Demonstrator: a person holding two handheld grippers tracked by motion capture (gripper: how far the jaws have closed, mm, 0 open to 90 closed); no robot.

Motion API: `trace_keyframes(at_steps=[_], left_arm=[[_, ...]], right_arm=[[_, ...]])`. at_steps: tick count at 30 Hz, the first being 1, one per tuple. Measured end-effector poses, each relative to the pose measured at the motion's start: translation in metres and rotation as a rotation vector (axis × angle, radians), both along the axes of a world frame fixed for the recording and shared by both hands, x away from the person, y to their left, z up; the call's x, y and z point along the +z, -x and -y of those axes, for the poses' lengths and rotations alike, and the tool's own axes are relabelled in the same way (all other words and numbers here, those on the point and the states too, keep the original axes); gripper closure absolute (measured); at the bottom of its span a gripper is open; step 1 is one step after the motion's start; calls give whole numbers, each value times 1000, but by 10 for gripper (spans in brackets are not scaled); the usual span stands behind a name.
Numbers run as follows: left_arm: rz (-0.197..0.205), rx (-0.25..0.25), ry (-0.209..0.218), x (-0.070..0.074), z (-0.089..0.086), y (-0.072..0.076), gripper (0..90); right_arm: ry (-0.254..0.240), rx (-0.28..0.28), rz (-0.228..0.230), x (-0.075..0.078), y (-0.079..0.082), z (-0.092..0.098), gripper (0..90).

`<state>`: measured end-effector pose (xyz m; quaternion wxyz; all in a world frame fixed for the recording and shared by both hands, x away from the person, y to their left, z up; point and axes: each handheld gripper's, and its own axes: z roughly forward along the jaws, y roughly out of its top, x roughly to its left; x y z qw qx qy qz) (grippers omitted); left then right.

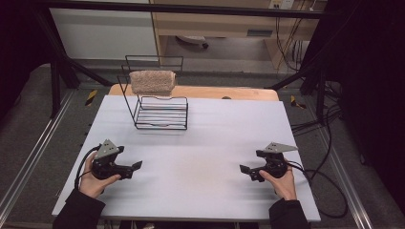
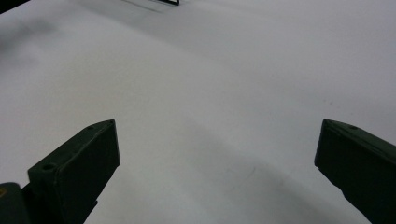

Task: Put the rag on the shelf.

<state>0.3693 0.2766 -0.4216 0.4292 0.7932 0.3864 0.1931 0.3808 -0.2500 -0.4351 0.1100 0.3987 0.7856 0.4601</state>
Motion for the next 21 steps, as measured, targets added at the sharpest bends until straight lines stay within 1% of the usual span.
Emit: trace_keyframes(at_steps=[4,7,13,14,18,19,21], left_arm=[[-7,-6,0,-5,1,1,62],[-15,-14,-1,-8,3,2,62],[-22,-27,2,-11,4,3,61],[-23,-27,1,-11,4,3,61],[-26,-26,-6,-13,3,3,61],[-29,-25,-5,-14,3,3,61],[-30,-26,-8,-14,3,3,61]], right_arm=[[-13,-8,-8,-6,5,7,7],[-5,-5,-11,-10,8,10,7],[-14,-33,-19,-14,12,20,7],[-16,-36,-26,-15,13,20,7],[-12,-33,-19,-15,13,22,7],[-15,-34,-26,-15,13,22,7],[-13,-33,-23,-15,13,22,7]])
